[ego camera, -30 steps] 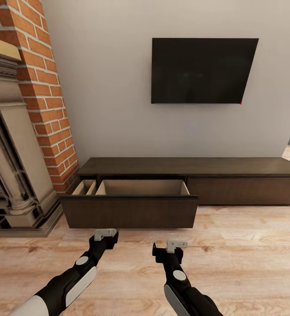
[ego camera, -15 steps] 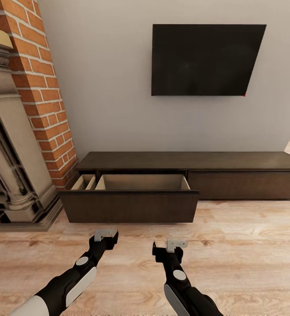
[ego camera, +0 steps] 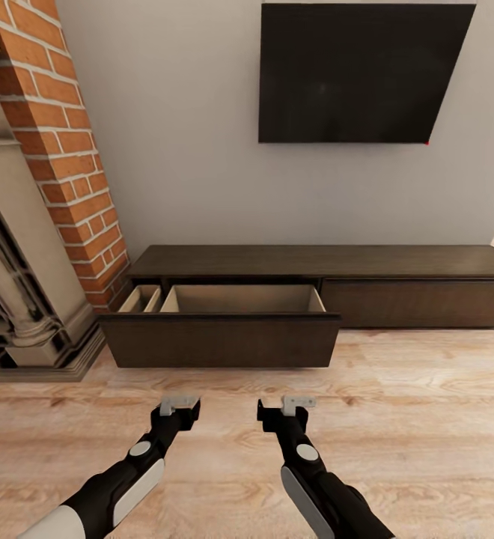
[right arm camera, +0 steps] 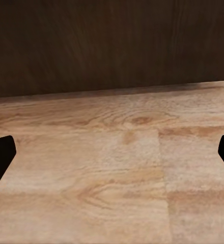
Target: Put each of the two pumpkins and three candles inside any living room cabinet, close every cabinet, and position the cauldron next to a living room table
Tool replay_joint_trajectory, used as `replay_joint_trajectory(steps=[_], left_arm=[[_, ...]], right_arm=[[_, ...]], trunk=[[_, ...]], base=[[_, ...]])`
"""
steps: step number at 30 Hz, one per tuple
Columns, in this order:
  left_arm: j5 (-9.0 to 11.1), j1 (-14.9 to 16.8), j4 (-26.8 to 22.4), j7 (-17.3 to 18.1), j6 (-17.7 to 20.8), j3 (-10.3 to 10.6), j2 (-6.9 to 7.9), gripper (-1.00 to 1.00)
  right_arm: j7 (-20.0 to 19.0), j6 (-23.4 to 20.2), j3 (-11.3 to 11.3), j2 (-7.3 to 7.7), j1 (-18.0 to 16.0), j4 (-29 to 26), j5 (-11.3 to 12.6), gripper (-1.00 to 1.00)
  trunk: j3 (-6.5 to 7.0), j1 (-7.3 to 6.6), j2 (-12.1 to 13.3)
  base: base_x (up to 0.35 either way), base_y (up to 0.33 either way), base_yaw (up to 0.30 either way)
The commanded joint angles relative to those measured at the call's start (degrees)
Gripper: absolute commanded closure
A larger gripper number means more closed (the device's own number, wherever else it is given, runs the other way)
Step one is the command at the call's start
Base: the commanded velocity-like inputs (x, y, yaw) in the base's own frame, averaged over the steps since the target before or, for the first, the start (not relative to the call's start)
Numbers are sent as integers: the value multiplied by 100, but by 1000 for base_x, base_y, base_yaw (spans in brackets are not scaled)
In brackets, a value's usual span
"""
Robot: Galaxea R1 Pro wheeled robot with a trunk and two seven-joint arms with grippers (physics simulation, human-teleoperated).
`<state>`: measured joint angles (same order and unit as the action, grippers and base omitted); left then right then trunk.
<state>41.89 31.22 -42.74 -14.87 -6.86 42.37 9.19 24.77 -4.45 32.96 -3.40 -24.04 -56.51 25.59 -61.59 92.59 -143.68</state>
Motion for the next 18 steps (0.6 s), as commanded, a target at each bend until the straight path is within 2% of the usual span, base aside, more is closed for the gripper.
replay_joint_trajectory(steps=[1, 5, 12, 18], left_arm=[[56, 12, 75, -45, -38, 51, -2, -100], [50, 56, 364, -39, -31, 58, -91, -100], [54, 232, 413, 44, -2, 60, -160, -100], [63, 413, 304, 231, 49, 61, -188, -100]], right_arm=[[36, -27, 12, 2, -26, 5, 20, -100], [17, -22, -9, 12, -118, 97, 13, -100], [11, -14, -208, 29, -155, 243, -8, -100], [10, -12, -254, 27, -266, 473, -17, -100]], trunk=[[-28, 1, -4], [-117, 11, -10], [-272, 29, -19], [-272, 29, -19]], base=[[0, 0, 0], [0, 0, 0], [0, 0, 0], [0, 0, 0]])
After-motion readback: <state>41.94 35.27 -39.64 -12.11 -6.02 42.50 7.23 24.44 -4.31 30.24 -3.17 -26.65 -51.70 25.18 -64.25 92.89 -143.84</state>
